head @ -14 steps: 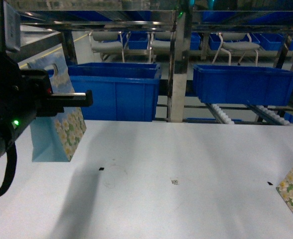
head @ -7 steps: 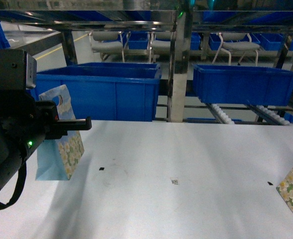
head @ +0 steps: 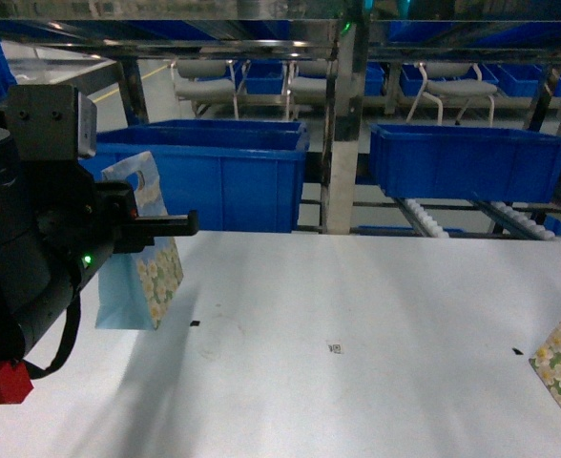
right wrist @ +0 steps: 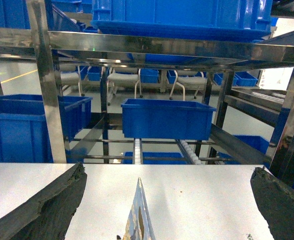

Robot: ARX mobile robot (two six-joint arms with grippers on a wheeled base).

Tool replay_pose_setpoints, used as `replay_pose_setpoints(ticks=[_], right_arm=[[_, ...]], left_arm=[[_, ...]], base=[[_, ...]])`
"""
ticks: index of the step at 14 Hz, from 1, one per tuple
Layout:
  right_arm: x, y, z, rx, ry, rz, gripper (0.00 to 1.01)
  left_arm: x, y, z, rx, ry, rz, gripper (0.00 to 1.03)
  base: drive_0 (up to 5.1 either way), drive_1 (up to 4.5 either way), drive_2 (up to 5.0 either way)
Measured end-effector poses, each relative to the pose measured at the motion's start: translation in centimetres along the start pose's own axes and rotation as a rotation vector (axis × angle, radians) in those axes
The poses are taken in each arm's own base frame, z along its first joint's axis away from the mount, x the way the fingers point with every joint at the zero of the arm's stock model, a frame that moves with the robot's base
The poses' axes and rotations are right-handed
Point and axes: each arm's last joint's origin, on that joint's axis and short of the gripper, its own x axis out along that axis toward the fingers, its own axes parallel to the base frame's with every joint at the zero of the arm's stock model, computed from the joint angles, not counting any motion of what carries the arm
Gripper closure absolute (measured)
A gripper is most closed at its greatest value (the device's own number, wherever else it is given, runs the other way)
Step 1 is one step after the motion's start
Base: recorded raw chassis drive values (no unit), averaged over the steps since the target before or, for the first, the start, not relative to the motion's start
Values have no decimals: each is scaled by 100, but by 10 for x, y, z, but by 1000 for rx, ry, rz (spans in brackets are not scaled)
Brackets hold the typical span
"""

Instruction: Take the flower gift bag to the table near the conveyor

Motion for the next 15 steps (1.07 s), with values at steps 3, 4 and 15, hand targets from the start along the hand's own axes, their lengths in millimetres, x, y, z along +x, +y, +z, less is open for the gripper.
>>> replay_pose_setpoints(ticks=[3, 4, 15], right_arm=[[0, 0, 0, 0, -1, 0, 3], [0, 0, 0, 0, 0, 0, 3], [0, 0, 0, 0, 0, 0, 3]], left_arm=[[6, -15, -6, -27, -1, -9, 101], [10, -12, -13, -25, 17, 2, 101], [8, -15, -33, -57, 68, -14, 90]], base=[[0, 0, 0], [0, 0, 0], [0, 0, 0]])
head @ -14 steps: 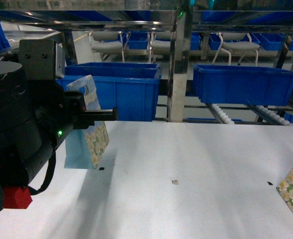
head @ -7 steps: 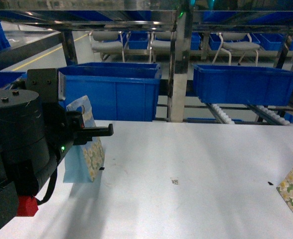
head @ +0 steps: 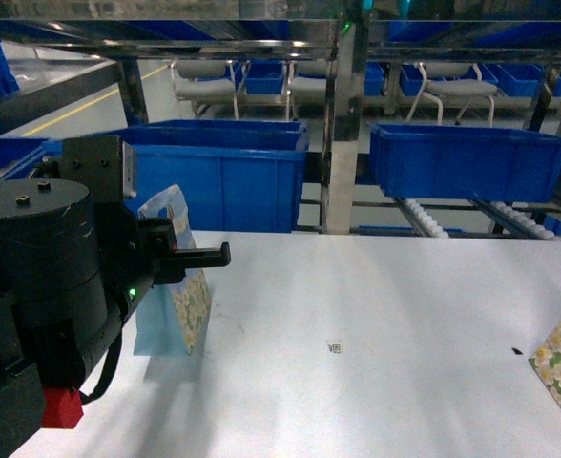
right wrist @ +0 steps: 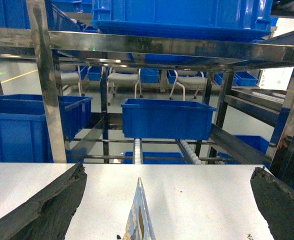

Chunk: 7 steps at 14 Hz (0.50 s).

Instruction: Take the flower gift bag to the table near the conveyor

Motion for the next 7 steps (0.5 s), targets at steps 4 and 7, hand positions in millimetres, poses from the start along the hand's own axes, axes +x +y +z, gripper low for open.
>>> replay_pose_setpoints(ticks=[4, 7], right_arm=[[0, 0, 0, 0, 0, 0, 3], [0, 0, 0, 0, -1, 0, 3]], left_arm=[[-14, -4, -5, 1, 33, -11, 42], [-33, -20, 9, 0, 1, -57, 6]], base=[[0, 0, 0], [0, 0, 0]])
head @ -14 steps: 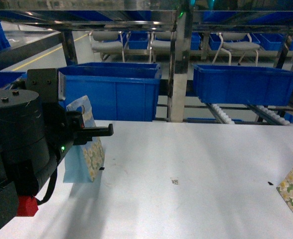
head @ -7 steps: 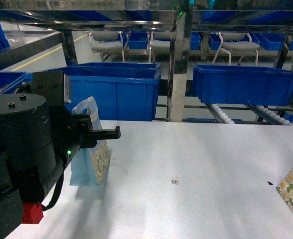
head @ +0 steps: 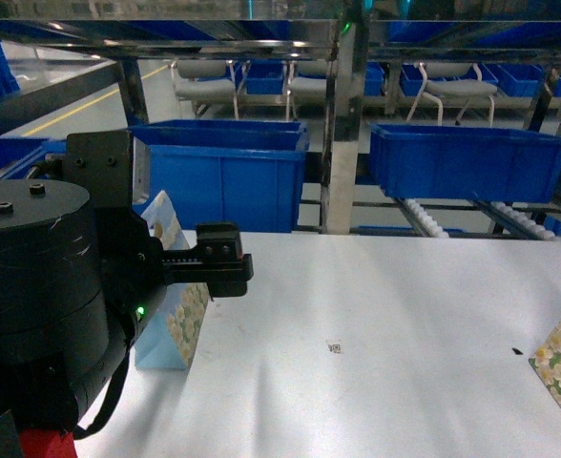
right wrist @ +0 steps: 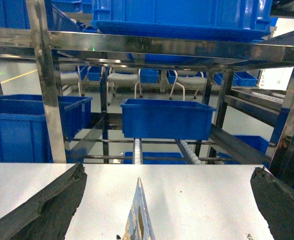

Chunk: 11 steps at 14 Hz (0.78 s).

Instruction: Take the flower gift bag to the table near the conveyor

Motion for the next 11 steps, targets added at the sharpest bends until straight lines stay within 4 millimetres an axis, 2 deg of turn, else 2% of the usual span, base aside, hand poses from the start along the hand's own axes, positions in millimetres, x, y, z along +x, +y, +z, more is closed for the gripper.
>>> replay_pose_setpoints(ticks=[2, 4, 9, 11], right_arm=[[0, 0, 0, 0, 0, 0, 3], [0, 0, 0, 0, 0, 0, 3], [0, 0, 0, 0, 1, 0, 3], [0, 0, 0, 0, 0, 0, 3]], left_arm=[[-20, -13, 9, 29, -18, -33, 5], [-33, -13, 22, 40, -54, -41, 5], [-71, 23, 32, 80, -55, 3, 5], [-93, 48, 39, 73, -78, 28, 5]], base=[[0, 0, 0], [0, 0, 0], [0, 0, 0], [0, 0, 0]])
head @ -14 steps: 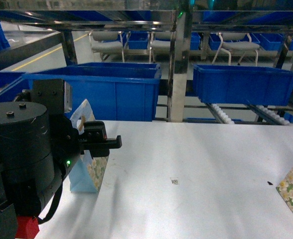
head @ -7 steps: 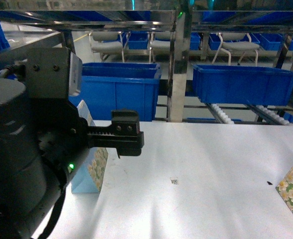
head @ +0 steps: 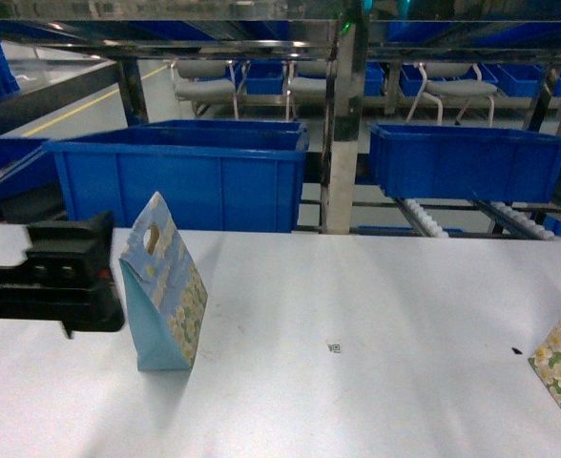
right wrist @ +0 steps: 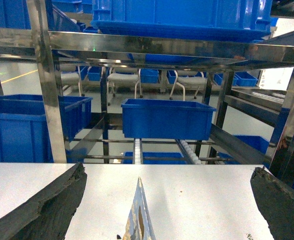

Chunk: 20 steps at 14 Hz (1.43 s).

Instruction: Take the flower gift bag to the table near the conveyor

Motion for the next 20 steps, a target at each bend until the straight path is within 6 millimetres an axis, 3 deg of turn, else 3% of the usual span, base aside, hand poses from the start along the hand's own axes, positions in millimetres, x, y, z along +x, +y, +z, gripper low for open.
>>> replay_pose_setpoints(ticks=[1, 5, 9, 11, 13, 15, 18, 20], right_arm=[[0, 0, 0, 0, 0, 0, 3], [0, 0, 0, 0, 0, 0, 3], [0, 0, 0, 0, 0, 0, 3], [0, 0, 0, 2, 8, 5, 4], [-9, 3, -3, 8, 82, 93, 30], [-16, 15, -1, 11, 80, 122, 58], [-23, 13, 1, 9, 74, 101, 100], [-28, 13, 1, 10, 74, 101, 99]], left_arm=[[-13, 18, 11, -11, -55, 12, 5], [-46, 44, 36, 10, -123, 32, 5], [-83, 64, 62, 45, -185, 103, 5], [-84, 65, 66, 42, -201, 97, 5], [-89, 69, 58, 26, -71, 15, 31], [-95, 69, 54, 16, -90, -4, 58], [-102, 69, 41, 15, -74, -2, 100], [-107, 69, 38, 12, -82, -3, 101]], base=[[0, 0, 0], [0, 0, 0], [0, 0, 0], [0, 0, 0], [0, 0, 0], [0, 0, 0], [0, 0, 0], [0, 0, 0]])
